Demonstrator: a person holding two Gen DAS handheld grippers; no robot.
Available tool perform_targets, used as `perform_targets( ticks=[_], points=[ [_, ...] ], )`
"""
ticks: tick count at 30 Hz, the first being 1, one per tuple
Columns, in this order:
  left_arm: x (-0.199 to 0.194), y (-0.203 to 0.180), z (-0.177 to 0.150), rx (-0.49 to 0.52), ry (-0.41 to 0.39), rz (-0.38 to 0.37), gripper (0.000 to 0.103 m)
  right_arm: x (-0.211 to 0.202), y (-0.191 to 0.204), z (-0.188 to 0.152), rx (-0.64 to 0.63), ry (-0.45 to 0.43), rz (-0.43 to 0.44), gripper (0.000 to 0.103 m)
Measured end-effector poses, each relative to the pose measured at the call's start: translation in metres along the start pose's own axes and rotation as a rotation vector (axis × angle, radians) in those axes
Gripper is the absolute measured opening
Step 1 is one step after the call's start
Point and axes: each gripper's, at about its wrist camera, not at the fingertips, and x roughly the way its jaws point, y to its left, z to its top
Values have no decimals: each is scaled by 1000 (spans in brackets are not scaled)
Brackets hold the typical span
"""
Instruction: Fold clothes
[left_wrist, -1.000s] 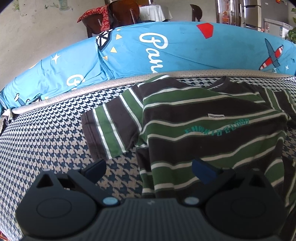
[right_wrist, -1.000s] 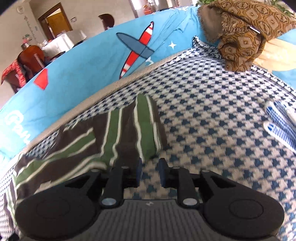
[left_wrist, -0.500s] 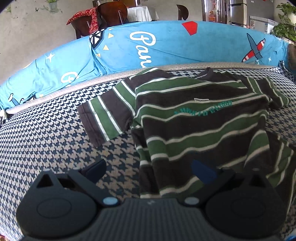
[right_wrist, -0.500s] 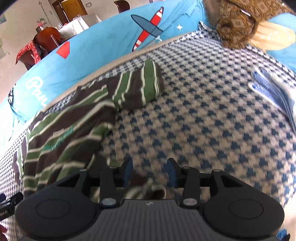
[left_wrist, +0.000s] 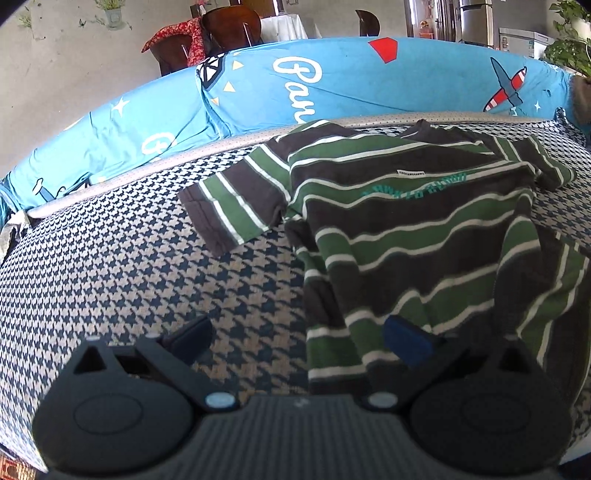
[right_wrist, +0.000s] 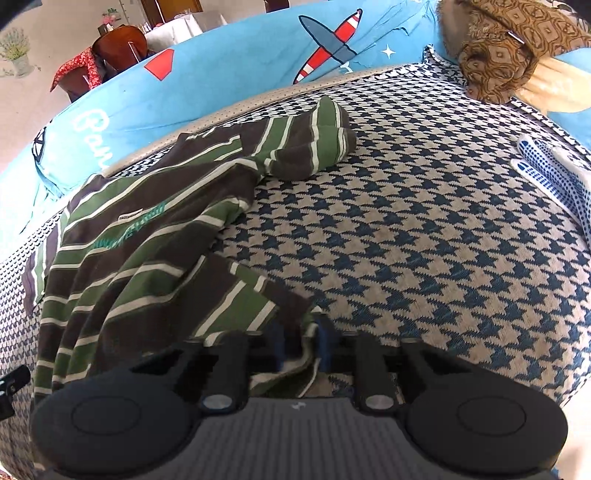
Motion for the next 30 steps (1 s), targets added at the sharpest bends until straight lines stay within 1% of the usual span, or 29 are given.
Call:
perform_targets(
  ticks=[3, 6, 10, 14, 16, 18, 20, 22, 23, 25, 27, 30],
  points=[
    [-1, 3, -5, -8, 4, 3, 103, -8, 3, -4, -7, -23, 18, 11],
    [-2, 6, -8, -12, 6, 7, 103, -23, 4, -13, -11, -84, 23, 11],
    [-5, 11, -10, -24, 2, 7, 103, -56, -9, -35, 54, -169, 4, 11],
    [-8, 17, -12, -33, -2, 15, 103, -90, -22, -62, 97, -214, -16, 10],
    [-9, 20, -13, -39, -2, 24, 103, -102, -28, -72, 109, -217, -46, 9],
    [-9, 23, -15, -47, -1, 32, 103, -109, -31, -81, 109, -228, -116, 6],
    [-10, 27, -17, -57, 2, 39, 103, -108, -34, -84, 116, -225, -177, 6],
    [-12, 31, -18, -65, 2, 47, 103, -107, -38, -84, 144, -206, -210, 6],
    [-13, 33, -19, -70, 1, 51, 103, -107, -38, -84, 140, -210, -206, 6],
    [-15, 37, -21, -79, 0, 55, 103, -111, -32, -86, 103, -239, -191, 6],
    [-16, 42, -22, -85, 1, 62, 103, -116, -26, -88, 82, -282, -228, 6],
    [-18, 48, -25, -86, 2, 78, 103, -125, -22, -90, 115, -342, -294, 9]
  ],
)
